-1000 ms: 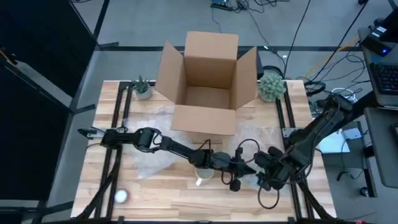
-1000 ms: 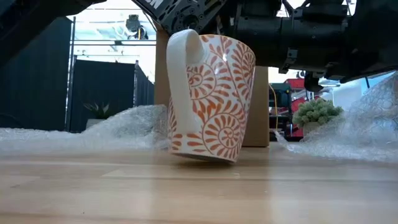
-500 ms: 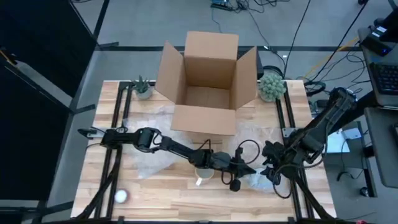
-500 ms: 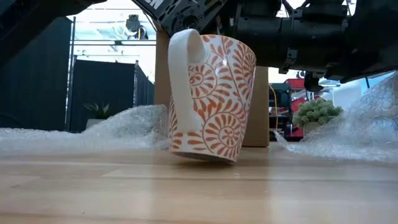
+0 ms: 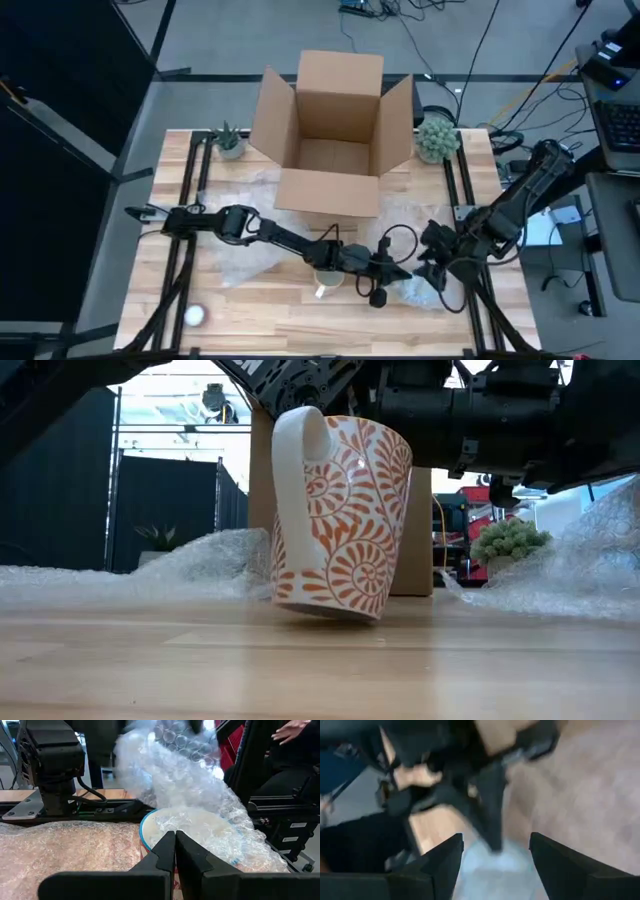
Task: Wrap mug
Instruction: Wrap the red cup with the bubble wrap
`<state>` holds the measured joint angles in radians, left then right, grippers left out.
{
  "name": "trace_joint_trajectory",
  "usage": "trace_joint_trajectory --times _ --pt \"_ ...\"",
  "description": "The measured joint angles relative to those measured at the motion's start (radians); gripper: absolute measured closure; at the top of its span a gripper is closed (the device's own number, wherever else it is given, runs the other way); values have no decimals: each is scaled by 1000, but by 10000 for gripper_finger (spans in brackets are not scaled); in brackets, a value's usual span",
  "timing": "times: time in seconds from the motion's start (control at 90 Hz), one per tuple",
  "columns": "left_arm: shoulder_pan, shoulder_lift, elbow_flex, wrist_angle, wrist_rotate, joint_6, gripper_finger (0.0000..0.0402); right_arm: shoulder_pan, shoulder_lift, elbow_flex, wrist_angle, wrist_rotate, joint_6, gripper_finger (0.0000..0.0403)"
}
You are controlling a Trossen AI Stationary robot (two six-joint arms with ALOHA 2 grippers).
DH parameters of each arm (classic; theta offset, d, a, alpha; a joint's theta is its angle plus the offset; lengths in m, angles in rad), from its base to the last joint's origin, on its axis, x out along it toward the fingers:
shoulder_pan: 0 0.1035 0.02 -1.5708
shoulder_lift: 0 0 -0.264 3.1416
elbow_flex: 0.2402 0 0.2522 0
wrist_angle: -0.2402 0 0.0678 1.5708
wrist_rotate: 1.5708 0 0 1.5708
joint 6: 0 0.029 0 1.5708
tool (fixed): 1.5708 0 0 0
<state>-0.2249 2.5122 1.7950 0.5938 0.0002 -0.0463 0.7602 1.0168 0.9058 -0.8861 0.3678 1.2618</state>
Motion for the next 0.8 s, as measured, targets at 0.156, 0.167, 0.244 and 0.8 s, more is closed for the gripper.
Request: trace_joint_trajectory --times 0.156,0.167,0.244,0.8 --pt "0 0 0 0 0 0 402 -45 -16 0 -14 10 -76 184" --pt "0 0 0 0 0 0 402 -49 -19 0 -17 4 -77 184" --pt "0 0 0 0 0 0 402 -71 -39 20 -84 -56 -74 184" --pt "0 0 0 3 0 0 402 84 55 47 -248 -313 280 184"
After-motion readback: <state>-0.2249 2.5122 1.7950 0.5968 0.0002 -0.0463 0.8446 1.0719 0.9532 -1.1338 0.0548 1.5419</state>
